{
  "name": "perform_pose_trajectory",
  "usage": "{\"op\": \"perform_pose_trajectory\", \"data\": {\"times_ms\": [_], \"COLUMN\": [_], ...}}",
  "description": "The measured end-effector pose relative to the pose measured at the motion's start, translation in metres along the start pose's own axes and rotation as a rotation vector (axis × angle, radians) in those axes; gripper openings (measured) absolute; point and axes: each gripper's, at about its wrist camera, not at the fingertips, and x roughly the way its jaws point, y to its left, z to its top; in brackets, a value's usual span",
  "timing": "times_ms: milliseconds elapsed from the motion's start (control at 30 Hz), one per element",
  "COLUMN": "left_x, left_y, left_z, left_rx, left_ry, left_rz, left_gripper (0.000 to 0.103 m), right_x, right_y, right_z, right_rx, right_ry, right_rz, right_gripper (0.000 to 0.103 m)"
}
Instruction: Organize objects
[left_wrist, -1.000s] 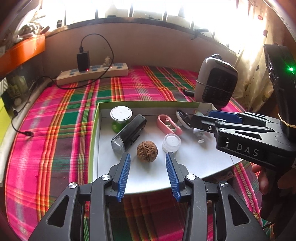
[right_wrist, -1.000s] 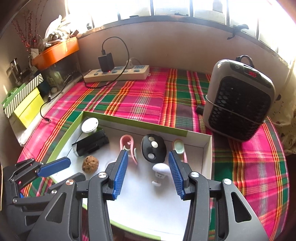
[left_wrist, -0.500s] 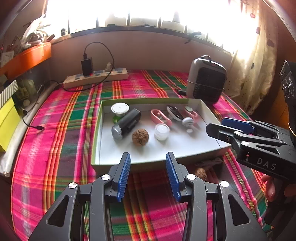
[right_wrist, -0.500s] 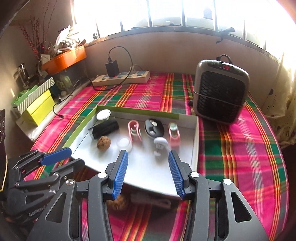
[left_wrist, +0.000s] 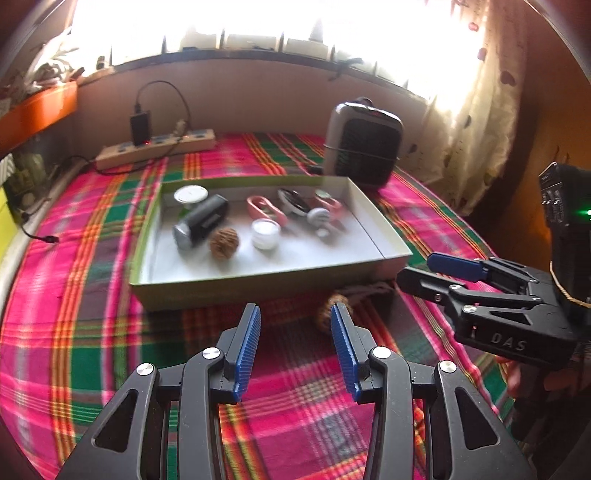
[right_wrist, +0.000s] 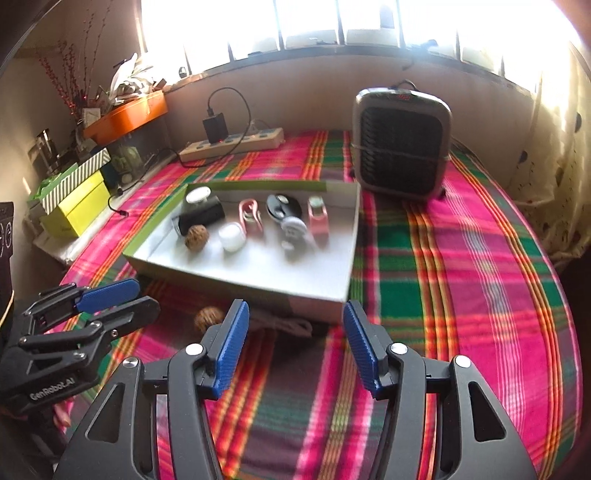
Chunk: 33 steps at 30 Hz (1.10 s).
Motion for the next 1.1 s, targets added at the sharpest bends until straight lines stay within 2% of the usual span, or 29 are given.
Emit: {"op": "perform_pose_trajectory", "data": {"times_ms": [200, 533, 933, 1100], "left_x": [0.013, 0.038, 0.051, 0.047], "left_y": [-0.012, -0.023, -0.015, -0.011], "left_z": [-0.002, 0.000, 0.004, 0.002], "left_rx": [0.013, 0.027, 0.007, 0.007], "left_ry": [0.035, 0.084, 0.102, 0.102], "left_rz": [-0.050, -0.035, -0.026, -0.022], "left_gripper": [0.039, 0.041, 0.041, 0.031], "right_x": [0.000, 0.004, 0.017, 0.024], "right_y": [-0.017, -0.032, -0.027, -0.019], "right_z": [-0.010, -0.015, -0.012, -0.010], "right_rx": [0.043, 0.052, 0.013, -0.029], "right_ry": [0.016, 0.037, 0.074, 0.089], "right_rz": [-0.017, -0.001, 0.029, 0.051], "right_gripper": [0.055, 0.060, 0.060, 0.060]}}
